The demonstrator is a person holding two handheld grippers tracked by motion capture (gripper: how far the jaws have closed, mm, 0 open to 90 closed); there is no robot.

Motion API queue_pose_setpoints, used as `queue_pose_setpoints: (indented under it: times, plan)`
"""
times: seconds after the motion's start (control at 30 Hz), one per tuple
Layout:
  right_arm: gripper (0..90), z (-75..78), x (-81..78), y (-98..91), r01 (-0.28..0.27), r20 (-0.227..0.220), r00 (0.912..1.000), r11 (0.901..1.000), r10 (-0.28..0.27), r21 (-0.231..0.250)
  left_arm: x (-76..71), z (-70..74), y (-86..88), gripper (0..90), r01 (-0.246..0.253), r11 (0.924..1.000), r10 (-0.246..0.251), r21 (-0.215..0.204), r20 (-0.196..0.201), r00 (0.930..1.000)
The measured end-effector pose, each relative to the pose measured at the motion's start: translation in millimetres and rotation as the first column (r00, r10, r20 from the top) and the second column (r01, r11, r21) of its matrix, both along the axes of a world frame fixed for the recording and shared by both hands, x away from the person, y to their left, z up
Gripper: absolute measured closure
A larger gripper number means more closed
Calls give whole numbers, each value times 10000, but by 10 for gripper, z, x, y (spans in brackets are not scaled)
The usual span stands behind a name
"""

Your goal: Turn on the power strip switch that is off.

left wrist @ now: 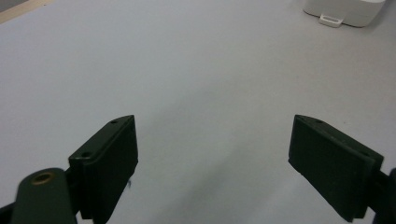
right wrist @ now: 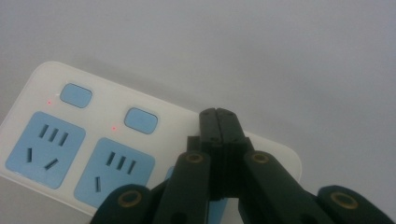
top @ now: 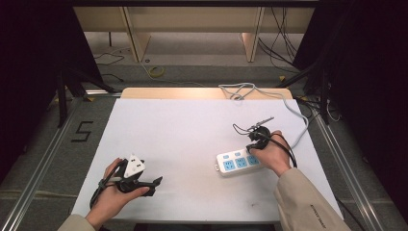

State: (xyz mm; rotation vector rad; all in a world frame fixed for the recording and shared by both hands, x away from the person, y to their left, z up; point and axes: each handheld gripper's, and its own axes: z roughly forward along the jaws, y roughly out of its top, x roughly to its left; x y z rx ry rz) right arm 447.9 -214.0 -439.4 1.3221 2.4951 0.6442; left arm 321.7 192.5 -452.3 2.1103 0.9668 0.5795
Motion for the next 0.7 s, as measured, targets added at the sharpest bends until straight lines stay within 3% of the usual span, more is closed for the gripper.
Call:
queue_pose_setpoints:
  times: [0.7]
  plan:
    - [900,6,-14,-16,84,110,9999,9999,-85,109,0,2,4,153,-54,10000,54,-31,10,10000]
